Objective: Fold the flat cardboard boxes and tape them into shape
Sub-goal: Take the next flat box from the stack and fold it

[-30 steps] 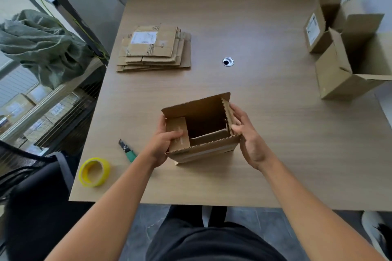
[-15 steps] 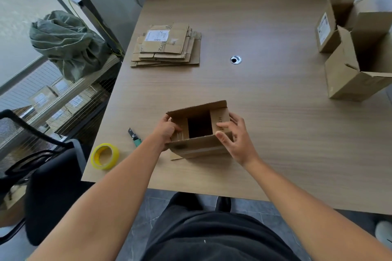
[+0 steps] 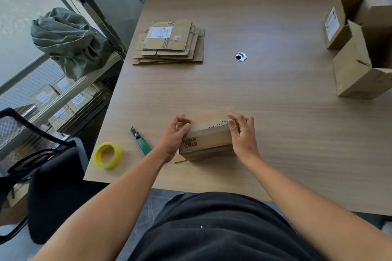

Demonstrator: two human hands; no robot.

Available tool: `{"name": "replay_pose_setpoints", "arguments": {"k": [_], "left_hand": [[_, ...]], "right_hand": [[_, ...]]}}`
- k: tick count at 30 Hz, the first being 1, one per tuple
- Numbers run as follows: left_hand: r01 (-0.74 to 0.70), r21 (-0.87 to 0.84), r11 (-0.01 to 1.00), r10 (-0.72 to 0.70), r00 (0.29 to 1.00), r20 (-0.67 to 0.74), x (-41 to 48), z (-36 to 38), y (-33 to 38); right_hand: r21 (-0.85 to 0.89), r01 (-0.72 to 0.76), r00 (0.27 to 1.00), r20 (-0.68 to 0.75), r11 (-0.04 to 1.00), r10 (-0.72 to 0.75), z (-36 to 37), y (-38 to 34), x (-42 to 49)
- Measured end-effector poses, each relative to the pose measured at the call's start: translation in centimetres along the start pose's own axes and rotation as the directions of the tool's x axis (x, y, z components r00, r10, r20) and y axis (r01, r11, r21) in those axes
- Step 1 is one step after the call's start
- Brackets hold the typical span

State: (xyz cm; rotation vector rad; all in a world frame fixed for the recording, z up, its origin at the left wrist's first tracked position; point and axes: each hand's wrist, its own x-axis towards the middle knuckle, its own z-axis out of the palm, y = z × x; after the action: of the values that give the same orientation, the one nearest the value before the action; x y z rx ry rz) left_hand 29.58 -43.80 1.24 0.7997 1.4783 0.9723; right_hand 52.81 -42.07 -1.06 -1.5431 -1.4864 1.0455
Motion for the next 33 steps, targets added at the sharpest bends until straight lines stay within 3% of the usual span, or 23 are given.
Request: {"name": "replay_pose_setpoints", "arguments": {"k": [2, 4, 6, 7, 9, 13, 17, 20, 23, 26, 29, 33], "left_hand": [[-0.079, 0.183, 0.980, 0.084, 0.996, -0.019, 0.1, 0.2, -0.9], [-0.191, 0.387, 0.902, 0.235, 0.970, -0.068, 0.3, 0.5, -1.4], [-0.232, 0.513, 0.826, 0.316, 0.945, -0.082, 0.7, 0.9, -1.6], [-0.231, 0.544, 0.807, 0.320, 0.944, -0.074, 1.0, 1.0, -1.4], [-0.247, 0.581, 0.776, 0.312, 0.950, -0.013, 2.2, 0.9, -0.5], [-0.268, 0.569, 0.778, 0.250, 0.962, 0.111, 4.0, -0.3, 0.8], [-0.187, 0.364, 0.913, 0.164, 0.982, 0.091, 2.9, -3.3, 0.9], [-0.117, 0.510, 0.852, 0.222, 0.963, -0.150, 0.8, -9.7, -1.7], [0.153, 0.634, 0.758, 0.152, 0.904, -0.400, -2.9, -17.5, -6.0], [0.249, 0.770, 0.587, 0.060, 0.936, -0.348, -4.8, -23.4, -8.9], [0.158, 0.845, 0.510, 0.101, 0.965, -0.241, -4.4, -26.1, -10.2], [0.147, 0.943, 0.297, 0.099, 0.978, -0.184, -4.0, -26.6, -10.0]], "right_hand": [[-0.056, 0.019, 1.000, -0.014, 0.998, -0.020, 0.1, -0.4, 0.1], [-0.249, 0.128, 0.990, -0.020, 0.960, -0.137, -0.1, -0.7, 0.3], [-0.492, 0.295, 0.954, 0.106, 0.819, -0.280, 0.0, -1.1, 0.6], [-0.576, 0.360, 0.933, 0.222, 0.734, -0.283, 0.2, -1.6, 0.6], [-0.680, 0.412, 0.905, 0.384, 0.606, -0.185, 1.0, -2.5, 0.7], [-0.801, 0.367, 0.908, 0.420, 0.473, 0.006, 3.5, -4.3, 0.4], [-0.840, 0.307, 0.926, 0.372, 0.447, 0.062, 5.9, -5.4, -0.5], [-0.831, 0.293, 0.923, 0.375, 0.473, 0.086, 7.7, -5.9, -0.6], [-0.855, 0.271, 0.944, 0.326, 0.443, 0.053, 8.9, -5.7, -1.0], [-0.865, 0.257, 0.953, 0.300, 0.430, 0.033, 9.9, -5.9, -1.0], [-0.867, 0.240, 0.958, 0.285, 0.436, 0.040, 10.9, -6.5, -1.0], [-0.871, 0.233, 0.957, 0.284, 0.432, 0.056, 11.4, -6.8, -1.1]]}}
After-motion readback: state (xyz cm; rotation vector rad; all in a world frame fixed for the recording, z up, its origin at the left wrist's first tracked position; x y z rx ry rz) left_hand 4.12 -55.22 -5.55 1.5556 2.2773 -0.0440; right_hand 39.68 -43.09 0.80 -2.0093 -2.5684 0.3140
